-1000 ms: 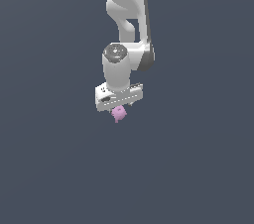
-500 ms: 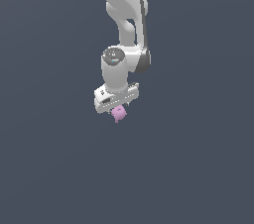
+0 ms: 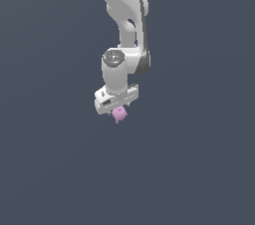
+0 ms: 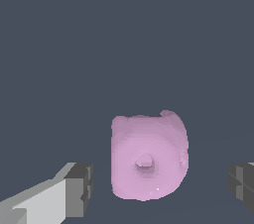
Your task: Pick up the object and move it to a goal position.
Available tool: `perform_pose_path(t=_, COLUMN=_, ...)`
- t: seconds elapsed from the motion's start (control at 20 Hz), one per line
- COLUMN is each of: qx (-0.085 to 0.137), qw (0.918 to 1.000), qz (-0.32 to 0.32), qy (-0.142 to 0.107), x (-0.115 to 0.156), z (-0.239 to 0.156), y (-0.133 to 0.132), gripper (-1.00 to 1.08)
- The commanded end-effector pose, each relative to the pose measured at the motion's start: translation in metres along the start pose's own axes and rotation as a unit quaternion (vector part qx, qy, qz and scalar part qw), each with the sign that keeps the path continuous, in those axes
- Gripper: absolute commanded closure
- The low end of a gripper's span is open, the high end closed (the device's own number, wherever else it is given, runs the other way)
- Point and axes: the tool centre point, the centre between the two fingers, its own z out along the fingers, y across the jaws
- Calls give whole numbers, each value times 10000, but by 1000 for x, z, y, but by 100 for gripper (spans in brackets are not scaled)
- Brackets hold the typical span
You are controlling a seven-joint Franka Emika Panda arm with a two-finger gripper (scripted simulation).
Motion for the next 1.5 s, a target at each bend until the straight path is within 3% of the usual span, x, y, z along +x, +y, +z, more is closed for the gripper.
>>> perform_pose_path(t=0.0, qx=2, qw=10000, qz=-4, qy=-4, x=0, z=7, y=0, gripper=-92)
perform_pose_path(t=0.6, qx=1, qw=10000, qz=-21, qy=-2, x=-1, z=46, y=0, gripper=-92)
perform_pose_path(t=0.65, qx=1, qw=10000, qz=-21, qy=-2, x=-1, z=46, y=0, gripper=108)
perform_pose_path(t=1.45, qx=-5, qw=10000, qz=-18, qy=3, x=1, z=38, y=10, gripper=108)
